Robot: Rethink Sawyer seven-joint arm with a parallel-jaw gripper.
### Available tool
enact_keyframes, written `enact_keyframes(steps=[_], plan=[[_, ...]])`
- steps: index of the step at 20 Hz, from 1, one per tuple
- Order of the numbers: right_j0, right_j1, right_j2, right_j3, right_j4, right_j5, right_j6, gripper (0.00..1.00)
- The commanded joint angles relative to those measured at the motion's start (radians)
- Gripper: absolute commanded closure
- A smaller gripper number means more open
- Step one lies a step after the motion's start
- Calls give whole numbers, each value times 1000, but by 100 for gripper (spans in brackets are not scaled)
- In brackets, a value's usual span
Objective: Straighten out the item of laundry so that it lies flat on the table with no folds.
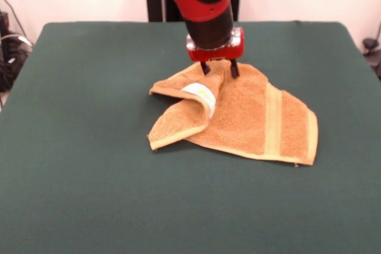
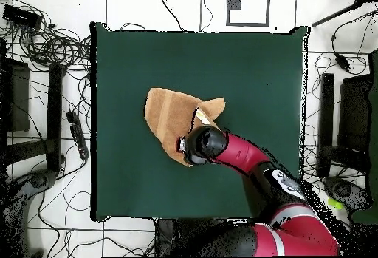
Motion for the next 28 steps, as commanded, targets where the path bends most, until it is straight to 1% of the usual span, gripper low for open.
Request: enact_keyframes(steps=[1, 4, 6, 7, 9, 10, 12, 13, 14, 15, 16, 18, 20, 21, 24, 28], plan=[[11, -66, 81, 152, -7, 178, 70, 0], [-2, -117, 71, 172, -35, 264, 21, 0], [-5, -125, 52, 165, -104, 284, -51, 0], [-5, -123, 41, 150, -149, 308, -93, 0], [8, -106, 20, 88, -253, 332, -167, 0], [9, -104, 12, 69, -300, 341, -189, 0], [2, -74, 15, 36, -375, 316, -197, 0], [-12, -45, 30, 23, -388, 286, -182, 0], [-22, -13, 48, 8, -388, 257, -154, 0], [-38, 16, 73, 8, -358, 210, -96, 0], [-35, 41, 85, -10, -336, 192, -46, 0], [-28, 83, 105, -33, -251, 180, 66, 0], [-17, 115, 116, -59, -181, 177, 141, 0], [-11, 128, 118, -68, -157, 154, 169, 0], [26, 169, 104, -123, -109, 138, 213, 0], [56, 225, 88, -194, -56, 119, 220, 0]])
